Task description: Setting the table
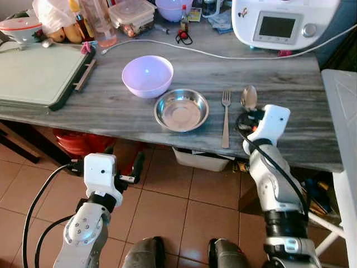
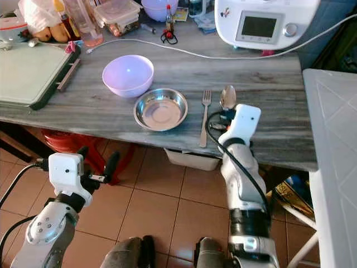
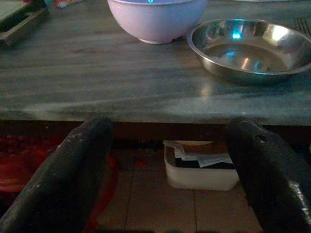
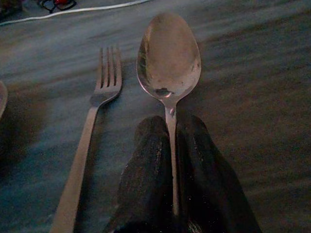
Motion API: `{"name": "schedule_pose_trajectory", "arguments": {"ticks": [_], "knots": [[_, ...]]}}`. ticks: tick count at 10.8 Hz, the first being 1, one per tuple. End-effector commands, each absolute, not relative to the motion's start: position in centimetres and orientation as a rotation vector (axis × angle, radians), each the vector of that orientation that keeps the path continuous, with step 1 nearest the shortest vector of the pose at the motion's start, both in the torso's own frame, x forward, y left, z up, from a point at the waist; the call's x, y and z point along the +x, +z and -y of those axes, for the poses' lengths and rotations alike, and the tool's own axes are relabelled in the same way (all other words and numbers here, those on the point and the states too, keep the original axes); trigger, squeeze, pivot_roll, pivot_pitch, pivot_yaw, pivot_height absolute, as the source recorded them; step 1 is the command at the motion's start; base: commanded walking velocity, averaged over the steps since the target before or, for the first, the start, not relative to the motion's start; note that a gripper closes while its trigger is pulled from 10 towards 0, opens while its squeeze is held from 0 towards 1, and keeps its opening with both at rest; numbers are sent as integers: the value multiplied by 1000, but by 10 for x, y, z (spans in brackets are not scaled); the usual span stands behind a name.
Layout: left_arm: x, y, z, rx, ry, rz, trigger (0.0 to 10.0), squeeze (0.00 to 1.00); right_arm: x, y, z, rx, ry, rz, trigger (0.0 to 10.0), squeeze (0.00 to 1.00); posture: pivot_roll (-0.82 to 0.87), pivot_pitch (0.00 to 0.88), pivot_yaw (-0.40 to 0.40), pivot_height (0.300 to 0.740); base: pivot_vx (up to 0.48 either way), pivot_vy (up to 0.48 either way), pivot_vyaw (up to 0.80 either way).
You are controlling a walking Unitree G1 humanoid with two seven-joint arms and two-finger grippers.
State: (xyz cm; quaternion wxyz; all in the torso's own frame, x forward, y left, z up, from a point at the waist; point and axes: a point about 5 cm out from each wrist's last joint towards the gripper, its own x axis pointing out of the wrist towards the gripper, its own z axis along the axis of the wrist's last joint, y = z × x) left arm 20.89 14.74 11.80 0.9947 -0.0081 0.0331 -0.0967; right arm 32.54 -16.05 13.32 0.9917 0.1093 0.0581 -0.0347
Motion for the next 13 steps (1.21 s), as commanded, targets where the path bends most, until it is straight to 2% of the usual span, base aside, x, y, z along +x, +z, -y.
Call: {"name": "schedule_pose_trajectory", "arguments": {"ticks": [1, 4, 13], "knots": [[207, 118, -147, -11, -205, -77, 10000, 0, 327, 130, 157, 250, -76, -149, 10000, 0, 60, 197, 90, 740, 0, 0, 0], [207, 118, -144, -17, -213, -79, 10000, 0, 330, 131, 151, 271, -75, -155, 10000, 0, 57, 191, 86, 740, 0, 0, 0], [211, 118, -142, -23, -223, -79, 10000, 0, 330, 124, 156, 264, -127, -194, 10000, 0, 52, 184, 79, 740, 0, 0, 0]]}}
